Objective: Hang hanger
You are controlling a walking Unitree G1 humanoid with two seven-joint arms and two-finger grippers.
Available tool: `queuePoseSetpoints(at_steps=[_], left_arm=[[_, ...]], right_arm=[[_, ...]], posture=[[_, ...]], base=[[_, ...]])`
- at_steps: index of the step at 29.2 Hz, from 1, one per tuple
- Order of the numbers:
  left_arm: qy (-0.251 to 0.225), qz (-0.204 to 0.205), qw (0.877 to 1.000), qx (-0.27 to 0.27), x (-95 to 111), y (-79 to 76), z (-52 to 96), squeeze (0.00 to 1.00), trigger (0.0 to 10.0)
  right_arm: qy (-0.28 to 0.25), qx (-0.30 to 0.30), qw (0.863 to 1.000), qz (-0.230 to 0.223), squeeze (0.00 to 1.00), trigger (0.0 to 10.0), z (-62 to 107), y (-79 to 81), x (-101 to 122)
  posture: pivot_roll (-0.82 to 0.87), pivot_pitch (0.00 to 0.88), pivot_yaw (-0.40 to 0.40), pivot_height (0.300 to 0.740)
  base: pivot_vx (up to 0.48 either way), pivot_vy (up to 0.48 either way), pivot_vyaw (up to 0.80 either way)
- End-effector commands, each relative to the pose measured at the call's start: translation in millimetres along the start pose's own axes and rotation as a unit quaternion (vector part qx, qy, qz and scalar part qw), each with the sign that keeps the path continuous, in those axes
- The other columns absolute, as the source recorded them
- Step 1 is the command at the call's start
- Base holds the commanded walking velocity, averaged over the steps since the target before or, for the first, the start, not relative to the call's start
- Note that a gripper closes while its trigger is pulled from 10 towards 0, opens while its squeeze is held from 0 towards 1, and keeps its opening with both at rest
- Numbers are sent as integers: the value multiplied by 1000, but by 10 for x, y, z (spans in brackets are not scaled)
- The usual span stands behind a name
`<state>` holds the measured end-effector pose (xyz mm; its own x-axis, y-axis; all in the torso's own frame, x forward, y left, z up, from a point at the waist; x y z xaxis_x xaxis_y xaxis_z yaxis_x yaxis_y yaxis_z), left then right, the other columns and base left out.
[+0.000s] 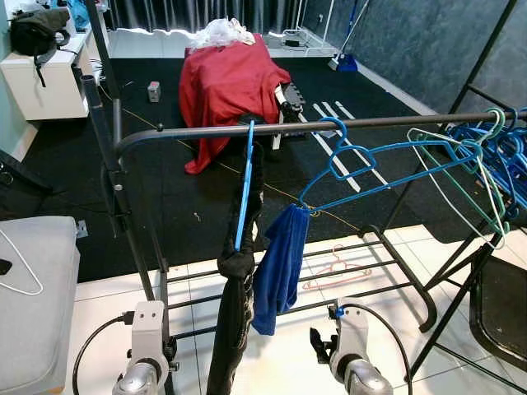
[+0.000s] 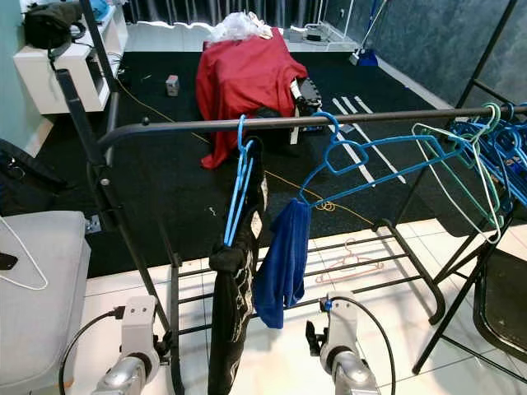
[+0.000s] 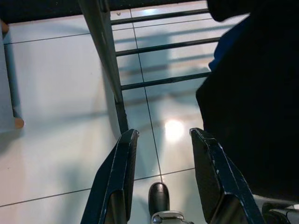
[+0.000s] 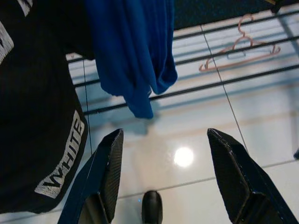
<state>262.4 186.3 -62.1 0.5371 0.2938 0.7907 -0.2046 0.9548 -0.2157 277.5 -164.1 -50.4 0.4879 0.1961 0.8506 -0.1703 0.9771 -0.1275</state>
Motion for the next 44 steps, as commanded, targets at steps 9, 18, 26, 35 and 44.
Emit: queuePoseSetpoints(at_steps=[9, 18, 26, 35, 44], left_arm=[[-57, 0, 998, -5, 246, 51, -15, 0, 10000], [-142, 2, 990, -19, 614, -19, 5, 0, 10000], [-201, -24, 977, -71, 892, -322, 58, 0, 10000], [-244, -43, 961, -127, 1070, -574, 186, 0, 10000], [-250, -44, 958, -133, 1049, -594, 332, 0, 10000]], right_arm=[[-241, -19, 969, 47, 0, 10000, 3, -113, 1016], [-467, -53, 881, 55, 1000, 10000, 377, -258, 2202], [-518, 42, 853, 43, 1000, 10000, 458, -253, 2945], [-470, 180, 862, 53, 1000, 10000, 367, -251, 3170], [-438, 225, 868, 61, 1000, 10000, 388, -206, 3098]], posture=[[-54, 81, -88, 740], [-61, 87, -70, 740], [-64, 116, -71, 740], [-83, 159, -70, 740], [-77, 173, -87, 740]], base=[[0, 0, 0], [0, 0, 0], [0, 0, 0], [0, 0, 0], [0, 0, 0]])
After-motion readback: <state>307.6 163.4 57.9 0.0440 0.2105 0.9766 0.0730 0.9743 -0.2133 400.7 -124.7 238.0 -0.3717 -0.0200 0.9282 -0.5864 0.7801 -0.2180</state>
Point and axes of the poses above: a point about 5 cm out from each wrist's last joint towards the gripper, its own z axis pointing back from the gripper into the wrist, its own x axis along the axis of the wrist's last joint, y = z × x, the point moved 3 cm from there along -z, pointing out of the wrist towards the gripper, and after that the axes turned 14 degrees about z, right-handed, at the moved point
